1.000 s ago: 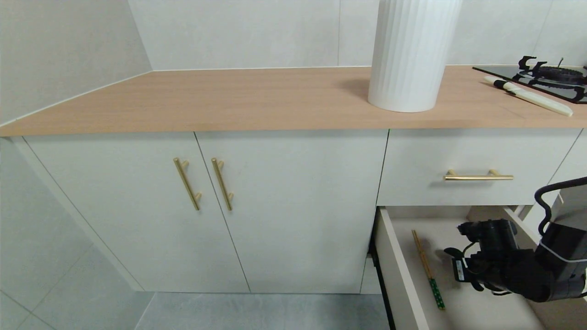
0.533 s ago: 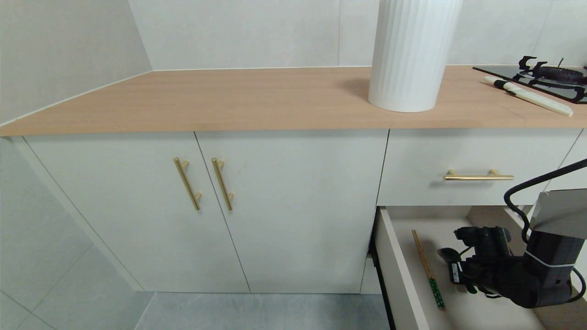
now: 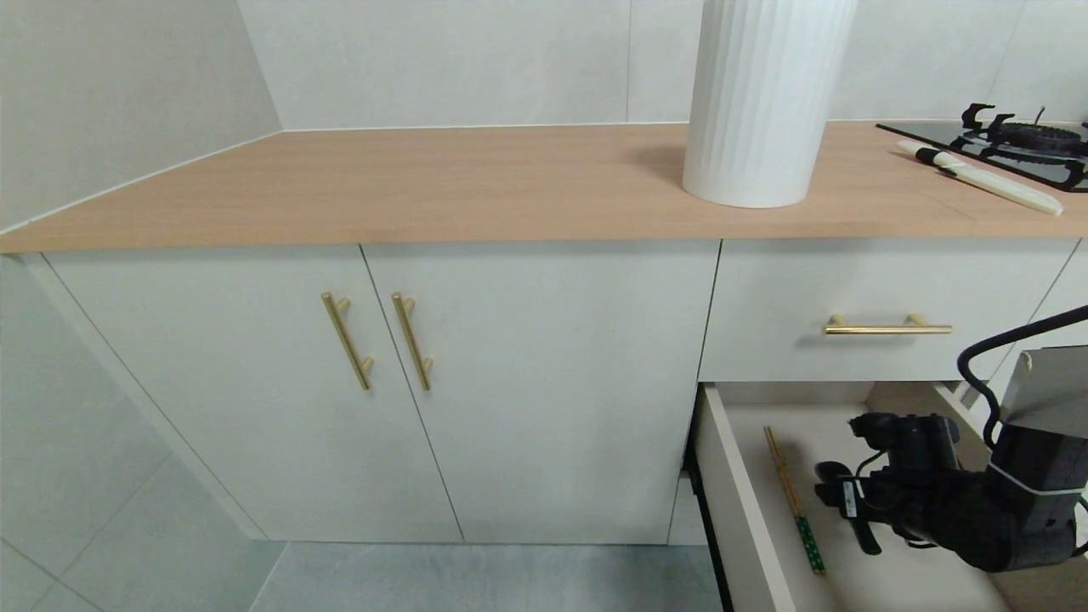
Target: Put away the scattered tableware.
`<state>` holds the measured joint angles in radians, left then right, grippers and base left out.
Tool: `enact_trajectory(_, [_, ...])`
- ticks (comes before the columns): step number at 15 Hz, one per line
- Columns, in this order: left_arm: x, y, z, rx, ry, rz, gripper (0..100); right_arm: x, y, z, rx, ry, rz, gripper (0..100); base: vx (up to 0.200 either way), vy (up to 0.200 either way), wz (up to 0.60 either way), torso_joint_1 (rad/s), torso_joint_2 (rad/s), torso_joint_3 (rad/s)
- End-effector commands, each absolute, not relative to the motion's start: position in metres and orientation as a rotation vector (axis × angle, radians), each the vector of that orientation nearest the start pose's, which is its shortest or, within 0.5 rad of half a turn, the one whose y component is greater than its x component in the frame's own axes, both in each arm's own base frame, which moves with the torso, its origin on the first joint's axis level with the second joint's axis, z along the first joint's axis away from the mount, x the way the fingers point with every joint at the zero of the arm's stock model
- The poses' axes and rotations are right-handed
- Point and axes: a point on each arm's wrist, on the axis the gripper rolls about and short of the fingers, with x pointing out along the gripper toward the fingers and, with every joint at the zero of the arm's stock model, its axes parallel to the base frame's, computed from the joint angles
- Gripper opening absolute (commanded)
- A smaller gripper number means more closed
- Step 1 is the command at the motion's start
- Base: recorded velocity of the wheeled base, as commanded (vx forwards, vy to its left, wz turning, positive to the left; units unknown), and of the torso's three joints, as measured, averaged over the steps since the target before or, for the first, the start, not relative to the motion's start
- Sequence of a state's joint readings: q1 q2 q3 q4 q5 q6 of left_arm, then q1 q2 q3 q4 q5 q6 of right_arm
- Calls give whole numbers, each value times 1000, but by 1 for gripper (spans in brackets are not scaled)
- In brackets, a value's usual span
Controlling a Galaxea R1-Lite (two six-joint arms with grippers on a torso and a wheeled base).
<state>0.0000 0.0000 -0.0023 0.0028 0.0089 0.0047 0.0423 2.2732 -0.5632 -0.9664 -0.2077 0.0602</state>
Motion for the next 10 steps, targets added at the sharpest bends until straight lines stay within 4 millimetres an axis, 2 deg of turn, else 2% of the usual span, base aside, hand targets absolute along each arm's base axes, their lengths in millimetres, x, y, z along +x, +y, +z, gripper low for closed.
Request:
enact_trajectory(1, [-23,0,76,5,2,9,100,296,10,36,-22,604,-169,100,0,0,0,0,0,0])
enact_trajectory(4, [-23,0,76,5,3,9,100,257,18,99,-25,637,-107,100,0,0,0,0,0,0])
enact_trajectory(7, [-23,0,76,14,2,9,100,218,25,148,24,730,-32,100,0,0,0,0,0,0])
enact_trajectory(10, [-23,0,76,6,3,9,100,195,25,158,79,768,-16,100,0,0,0,0,0,0])
